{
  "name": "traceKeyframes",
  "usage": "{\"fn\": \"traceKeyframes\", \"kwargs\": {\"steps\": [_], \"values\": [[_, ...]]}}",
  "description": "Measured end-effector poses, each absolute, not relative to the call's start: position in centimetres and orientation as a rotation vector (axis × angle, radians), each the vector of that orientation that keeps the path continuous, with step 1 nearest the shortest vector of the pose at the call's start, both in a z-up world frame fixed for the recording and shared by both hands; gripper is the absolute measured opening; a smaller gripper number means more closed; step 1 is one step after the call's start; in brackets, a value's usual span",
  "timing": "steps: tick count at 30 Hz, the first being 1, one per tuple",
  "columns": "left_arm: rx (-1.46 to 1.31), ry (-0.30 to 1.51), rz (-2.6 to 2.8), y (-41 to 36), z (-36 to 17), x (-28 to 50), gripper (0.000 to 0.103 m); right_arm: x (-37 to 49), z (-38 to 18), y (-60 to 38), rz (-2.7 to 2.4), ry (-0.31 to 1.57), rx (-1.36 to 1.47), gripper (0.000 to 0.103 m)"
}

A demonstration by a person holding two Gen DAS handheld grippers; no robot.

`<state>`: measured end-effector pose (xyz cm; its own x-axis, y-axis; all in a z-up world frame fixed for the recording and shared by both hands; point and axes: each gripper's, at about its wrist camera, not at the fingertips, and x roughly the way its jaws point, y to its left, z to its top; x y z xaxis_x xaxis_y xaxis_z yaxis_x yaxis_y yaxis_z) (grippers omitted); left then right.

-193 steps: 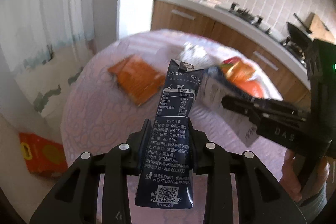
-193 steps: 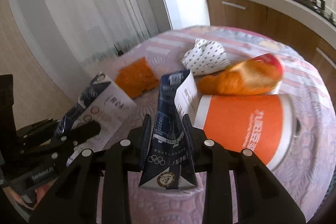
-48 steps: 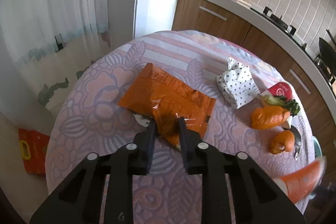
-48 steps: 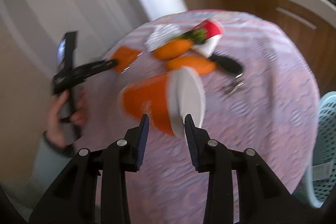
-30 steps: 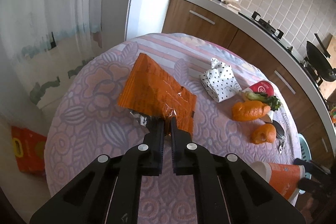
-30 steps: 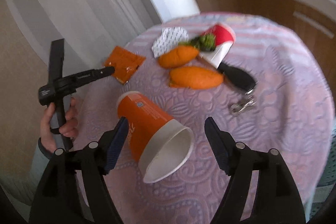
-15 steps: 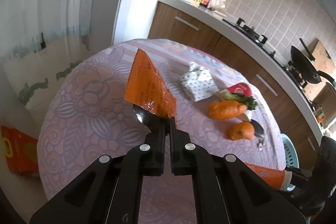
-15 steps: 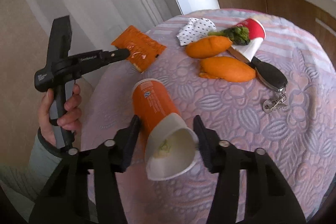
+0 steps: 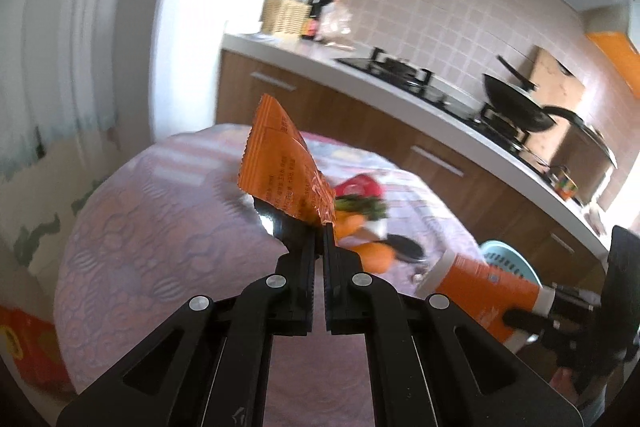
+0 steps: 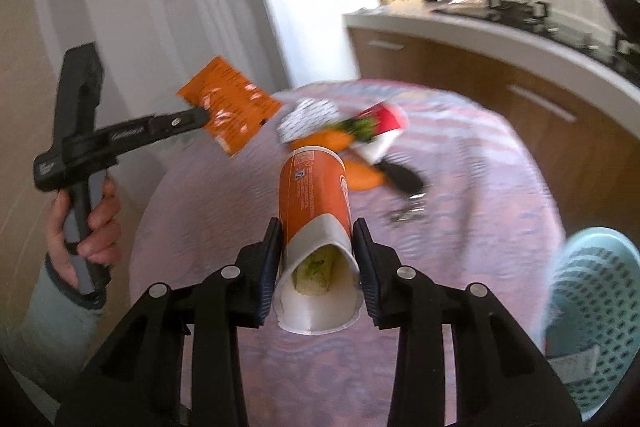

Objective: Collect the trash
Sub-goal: 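Carry the cup and packet over the blue basket and release both, then move both grippers back toward the polka-dot paper and vegetables on the table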

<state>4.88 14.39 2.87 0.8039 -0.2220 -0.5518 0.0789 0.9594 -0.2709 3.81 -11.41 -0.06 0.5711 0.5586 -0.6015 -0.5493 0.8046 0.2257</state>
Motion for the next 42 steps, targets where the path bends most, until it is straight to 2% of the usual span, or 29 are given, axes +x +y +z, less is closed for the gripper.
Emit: {"fn": "traceKeyframes", "kwargs": {"steps": [13,19,30,31,33,34,35,42], "values": [[-0.076,0.645,-0.464,-1.5,4.3,7.9,0.002,3.0,1.8,-26.8,0.3,0.617,0.139,0.033],[0.01,0.706,-0.609,-10.1,2.3,9.3,0.001,3.1,0.3,-32.6,0.134,0.637,0.195,0.033],[0.079,0.844,-0.732,-19.0,-2.7,11.0,0.002,4.9,-4.8,-38.5,-0.063,0.783,0.298,0.036],[0.085,0.86,-0.737,-19.5,-3.2,11.2,0.004,5.0,-5.0,-38.6,-0.069,0.79,0.302,0.038],[0.091,0.877,-0.735,-20.1,-3.8,11.4,0.015,5.4,-5.6,-38.9,-0.08,0.798,0.315,0.041],[0.093,0.879,-0.73,-20.2,-4.1,11.4,0.03,5.7,-5.8,-39.1,-0.088,0.802,0.329,0.041],[0.094,0.876,-0.722,-20.2,-4.2,11.4,0.035,5.9,-6.1,-39.2,-0.085,0.807,0.339,0.041],[0.047,0.881,-0.7,-17.8,-4.4,11.6,0.038,6.4,-6.1,-39.5,-0.092,0.811,0.355,0.041]]}}
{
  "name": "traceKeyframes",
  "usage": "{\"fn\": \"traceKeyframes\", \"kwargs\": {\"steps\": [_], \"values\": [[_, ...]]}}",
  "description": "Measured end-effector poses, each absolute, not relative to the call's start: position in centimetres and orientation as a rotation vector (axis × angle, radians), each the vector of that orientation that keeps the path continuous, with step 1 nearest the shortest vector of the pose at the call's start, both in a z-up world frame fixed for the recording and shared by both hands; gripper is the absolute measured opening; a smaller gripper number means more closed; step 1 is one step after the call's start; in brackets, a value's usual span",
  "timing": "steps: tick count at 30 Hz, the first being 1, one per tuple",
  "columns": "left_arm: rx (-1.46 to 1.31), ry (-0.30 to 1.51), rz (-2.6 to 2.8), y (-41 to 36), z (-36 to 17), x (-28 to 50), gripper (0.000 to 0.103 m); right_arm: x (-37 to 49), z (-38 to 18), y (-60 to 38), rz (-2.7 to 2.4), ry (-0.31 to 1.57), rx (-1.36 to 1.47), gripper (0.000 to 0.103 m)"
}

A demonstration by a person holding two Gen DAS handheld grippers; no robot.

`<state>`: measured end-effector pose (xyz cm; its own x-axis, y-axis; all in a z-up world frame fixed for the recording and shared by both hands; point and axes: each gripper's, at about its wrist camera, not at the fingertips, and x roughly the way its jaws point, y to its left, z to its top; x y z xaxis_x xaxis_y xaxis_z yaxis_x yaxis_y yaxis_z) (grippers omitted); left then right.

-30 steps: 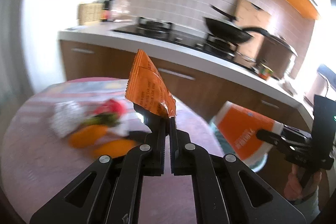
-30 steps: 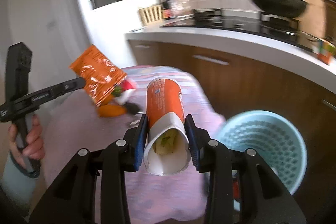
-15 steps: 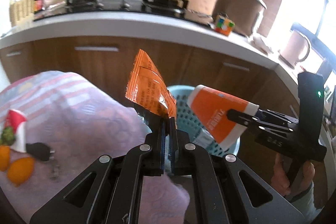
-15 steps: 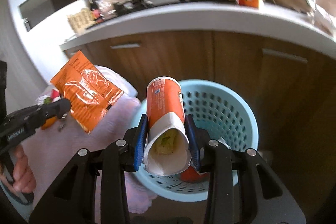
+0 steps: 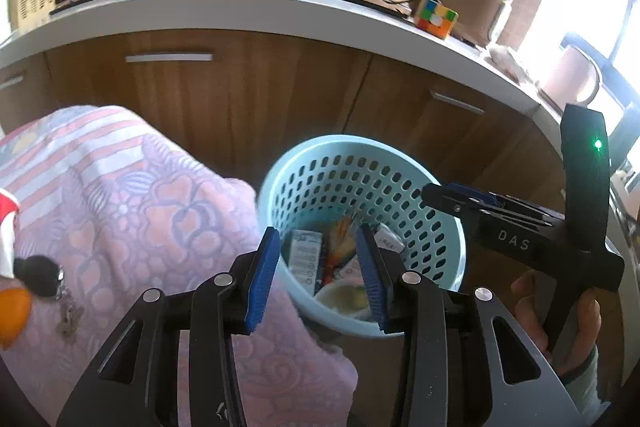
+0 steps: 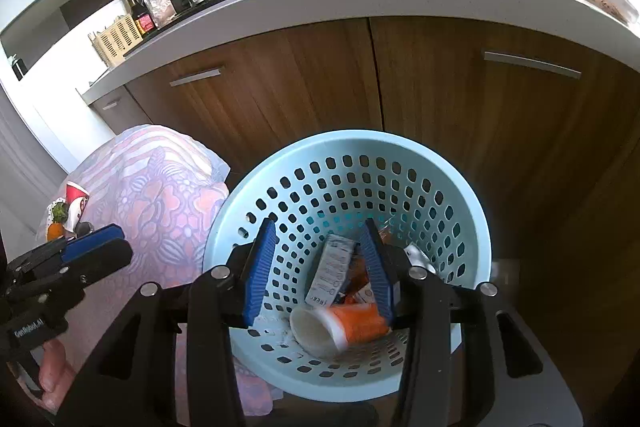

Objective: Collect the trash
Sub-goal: 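Move both grippers back toward the polka-dot paper and vegetables on the table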

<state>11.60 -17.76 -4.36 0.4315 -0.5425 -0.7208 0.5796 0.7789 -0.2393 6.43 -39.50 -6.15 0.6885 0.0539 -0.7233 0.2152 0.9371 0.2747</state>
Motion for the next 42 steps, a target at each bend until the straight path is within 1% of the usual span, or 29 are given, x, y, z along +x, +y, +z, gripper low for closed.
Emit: {"fn": "traceKeyframes", "kwargs": {"steps": [7,13,19,26,34,37,42], "values": [[-0.006,0.85,-0.649,-14.4,-3.1,11.5,0.038,6.4,-4.6,-37.2,-0.034,0.782,0.325,0.041],[-0.038,0.778,-0.583,-10.4,-1.2,10.6,0.038,6.7,-1.8,-32.6,0.072,0.722,0.252,0.041],[-0.095,0.714,-0.47,-4.0,1.0,10.3,0.038,7.8,0.5,-26.7,0.205,0.683,0.196,0.041],[-0.193,0.663,-0.281,6.3,2.6,10.9,0.038,10.1,2.0,-19.2,0.347,0.676,0.138,0.04],[-0.251,0.691,-0.113,15.7,1.8,13.6,0.038,13.7,1.9,-11.1,0.492,0.691,0.092,0.04],[-0.265,0.747,-0.116,17.2,0.4,15.9,0.045,15.1,1.5,-8.7,0.529,0.704,0.076,0.04],[-0.261,0.804,-0.11,17.7,-2.1,18.8,0.045,17.5,0.4,-5.8,0.567,0.724,0.033,0.04]]}}
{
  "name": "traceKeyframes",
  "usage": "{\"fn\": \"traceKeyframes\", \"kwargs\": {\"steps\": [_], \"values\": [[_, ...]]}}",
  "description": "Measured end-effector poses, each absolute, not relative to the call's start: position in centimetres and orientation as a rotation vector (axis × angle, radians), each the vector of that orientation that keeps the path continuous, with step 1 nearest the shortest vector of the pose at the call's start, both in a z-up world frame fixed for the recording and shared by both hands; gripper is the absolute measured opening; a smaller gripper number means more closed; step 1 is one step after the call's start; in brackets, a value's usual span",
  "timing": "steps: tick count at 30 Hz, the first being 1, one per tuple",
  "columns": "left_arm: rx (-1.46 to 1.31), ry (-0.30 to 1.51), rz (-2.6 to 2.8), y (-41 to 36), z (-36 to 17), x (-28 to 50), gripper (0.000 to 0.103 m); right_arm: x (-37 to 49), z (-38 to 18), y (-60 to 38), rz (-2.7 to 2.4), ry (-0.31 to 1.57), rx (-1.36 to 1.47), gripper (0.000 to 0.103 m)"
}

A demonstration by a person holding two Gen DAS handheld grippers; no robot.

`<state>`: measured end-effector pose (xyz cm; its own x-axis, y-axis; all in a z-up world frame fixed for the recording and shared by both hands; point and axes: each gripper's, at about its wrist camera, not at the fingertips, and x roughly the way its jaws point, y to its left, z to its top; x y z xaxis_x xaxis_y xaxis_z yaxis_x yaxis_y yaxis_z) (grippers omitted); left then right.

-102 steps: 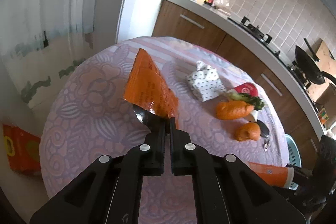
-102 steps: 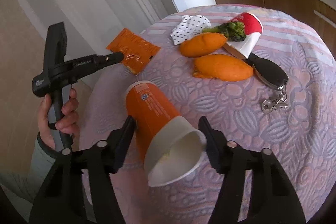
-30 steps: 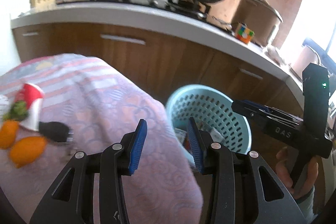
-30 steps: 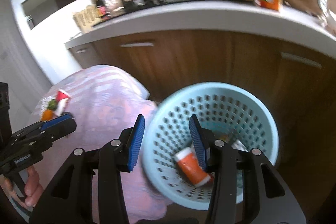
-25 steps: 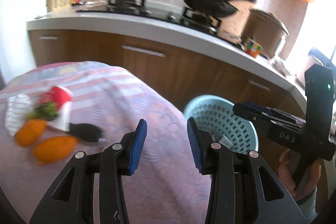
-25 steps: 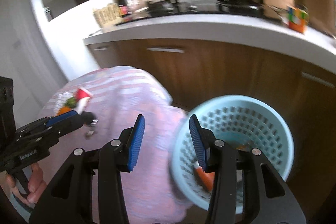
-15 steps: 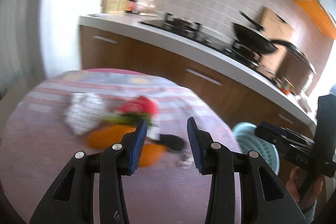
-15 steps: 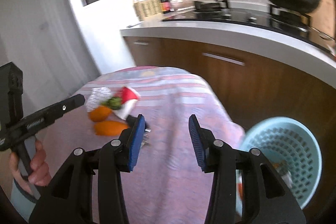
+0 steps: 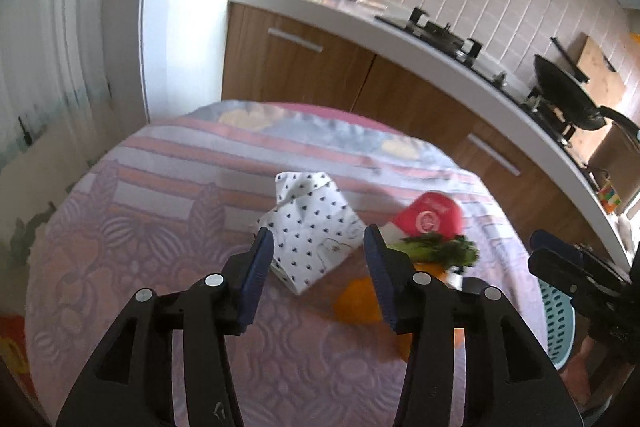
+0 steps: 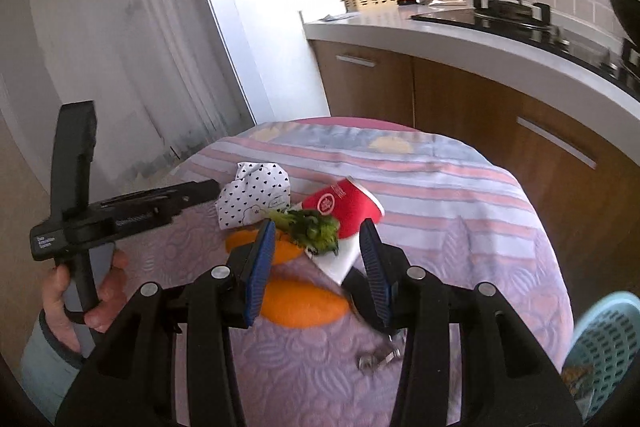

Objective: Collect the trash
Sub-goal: 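Move both grippers back toward the polka-dot paper and vegetables on the table, then grasp the polka-dot paper with the left gripper while the right grasps the green vegetable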

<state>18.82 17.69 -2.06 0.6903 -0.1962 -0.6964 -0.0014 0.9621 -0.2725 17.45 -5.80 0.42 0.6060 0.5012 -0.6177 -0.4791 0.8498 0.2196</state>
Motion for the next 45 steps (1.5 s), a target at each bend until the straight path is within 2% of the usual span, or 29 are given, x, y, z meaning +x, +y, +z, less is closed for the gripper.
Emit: {"fn": "traceKeyframes", "kwargs": {"steps": [15,16,17,22,26,31,33,35,37,42,45], "values": [[-0.274,0.85,-0.074,17.9,-5.7,21.6,0.047,20.8,-3.0,-2.3,0.584,0.778,-0.069,0.04],[-0.266,0.847,-0.066,17.8,-5.7,21.6,0.047,20.8,-3.3,-2.2,0.587,0.783,-0.078,0.038],[-0.262,0.843,-0.054,17.8,-5.6,21.5,0.047,20.7,-3.6,-2.0,0.592,0.792,-0.086,0.032],[-0.281,0.806,-0.018,18.4,-5.2,20.8,0.047,20.3,-4.5,-1.3,0.605,0.813,-0.116,0.018],[-0.322,0.811,-0.002,19.4,-5.3,21.0,0.053,20.0,-4.4,-1.7,0.602,0.809,-0.091,0.012],[-0.286,0.855,-0.01,18.8,-5.7,21.8,0.053,19.5,-3.7,-2.9,0.583,0.785,-0.04,0.011],[-0.25,0.863,0.001,18.1,-5.7,21.9,0.049,19.4,-3.4,-3.4,0.572,0.774,-0.023,0.011],[-0.21,0.867,0.02,17.6,-5.8,21.9,0.031,19.4,-3.0,-3.9,0.568,0.765,-0.009,0.011],[-0.174,0.871,0.035,17.1,-5.9,21.8,0.018,19.3,-2.5,-4.3,0.562,0.749,0.002,0.011],[-0.174,0.818,-0.011,16.8,-4.8,20.5,0.007,18.4,-0.9,-5.9,0.541,0.706,0.035,0.011],[-0.193,0.764,-0.052,16.7,-3.2,19.4,0.005,17.7,0.2,-7.5,0.522,0.677,0.061,0.011]]}}
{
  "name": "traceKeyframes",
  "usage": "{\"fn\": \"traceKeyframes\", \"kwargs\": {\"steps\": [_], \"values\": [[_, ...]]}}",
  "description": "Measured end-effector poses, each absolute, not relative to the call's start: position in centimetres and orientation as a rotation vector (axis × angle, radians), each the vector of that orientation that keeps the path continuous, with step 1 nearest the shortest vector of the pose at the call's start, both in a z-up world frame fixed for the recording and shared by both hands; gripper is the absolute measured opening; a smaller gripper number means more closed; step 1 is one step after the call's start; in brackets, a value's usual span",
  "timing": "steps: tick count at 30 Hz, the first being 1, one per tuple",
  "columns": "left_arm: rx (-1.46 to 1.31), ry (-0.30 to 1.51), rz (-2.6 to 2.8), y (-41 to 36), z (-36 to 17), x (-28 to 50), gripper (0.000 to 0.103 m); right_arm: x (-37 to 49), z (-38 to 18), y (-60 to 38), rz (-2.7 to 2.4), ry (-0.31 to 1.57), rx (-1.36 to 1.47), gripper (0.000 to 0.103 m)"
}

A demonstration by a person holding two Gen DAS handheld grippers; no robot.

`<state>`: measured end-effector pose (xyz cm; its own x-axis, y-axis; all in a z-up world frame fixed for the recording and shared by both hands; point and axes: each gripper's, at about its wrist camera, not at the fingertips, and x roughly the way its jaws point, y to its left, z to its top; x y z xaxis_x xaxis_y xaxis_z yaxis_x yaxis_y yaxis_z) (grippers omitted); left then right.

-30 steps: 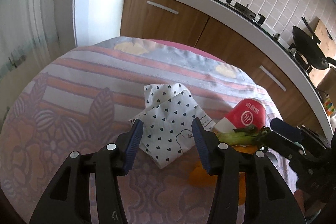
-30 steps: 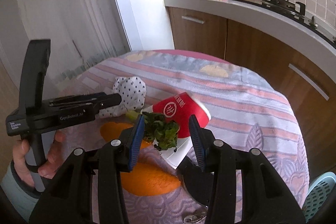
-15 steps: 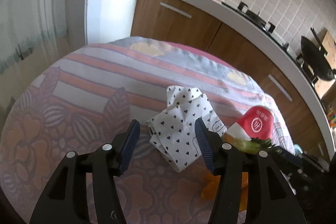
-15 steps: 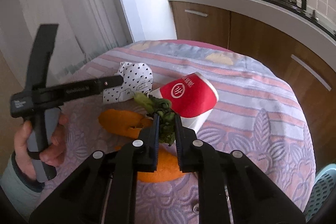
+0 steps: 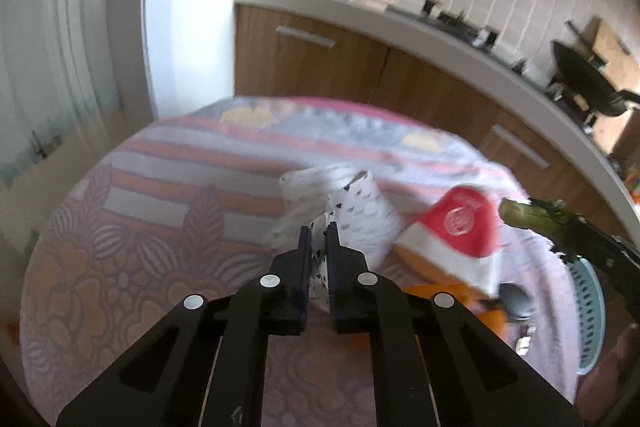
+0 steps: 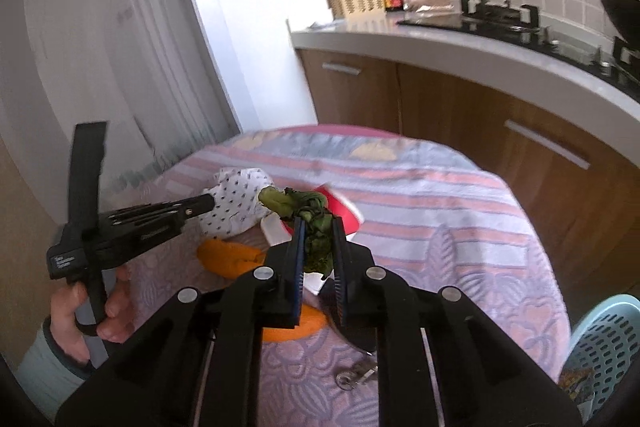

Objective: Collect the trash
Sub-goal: 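Grasp the polka-dot paper with the left gripper while the right grasps the green vegetable, then carry the paper and vegetable over the blue basket and open both grippers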

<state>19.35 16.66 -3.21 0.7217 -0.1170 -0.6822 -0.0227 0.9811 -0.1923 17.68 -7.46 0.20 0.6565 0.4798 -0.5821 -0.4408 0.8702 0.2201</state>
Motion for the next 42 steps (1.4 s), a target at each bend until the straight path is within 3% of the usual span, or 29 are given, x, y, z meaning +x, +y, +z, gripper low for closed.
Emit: {"fn": "traceKeyframes", "kwargs": {"steps": [8,21,33,42], "values": [[-0.19,0.614,-0.152,14.3,2.0,15.9,0.004,15.4,2.6,-12.3,0.451,0.607,0.104,0.011],[-0.128,0.533,-0.376,4.0,6.6,12.6,0.004,11.6,3.7,-21.1,0.315,0.553,0.165,0.011],[-0.034,0.623,-0.6,-10.1,4.2,12.1,0.005,6.8,2.1,-33.0,0.108,0.558,0.243,0.011],[0.058,0.728,-0.708,-19.1,0.2,11.9,0.005,5.4,-2.8,-39.1,-0.027,0.688,0.311,0.011]]}}
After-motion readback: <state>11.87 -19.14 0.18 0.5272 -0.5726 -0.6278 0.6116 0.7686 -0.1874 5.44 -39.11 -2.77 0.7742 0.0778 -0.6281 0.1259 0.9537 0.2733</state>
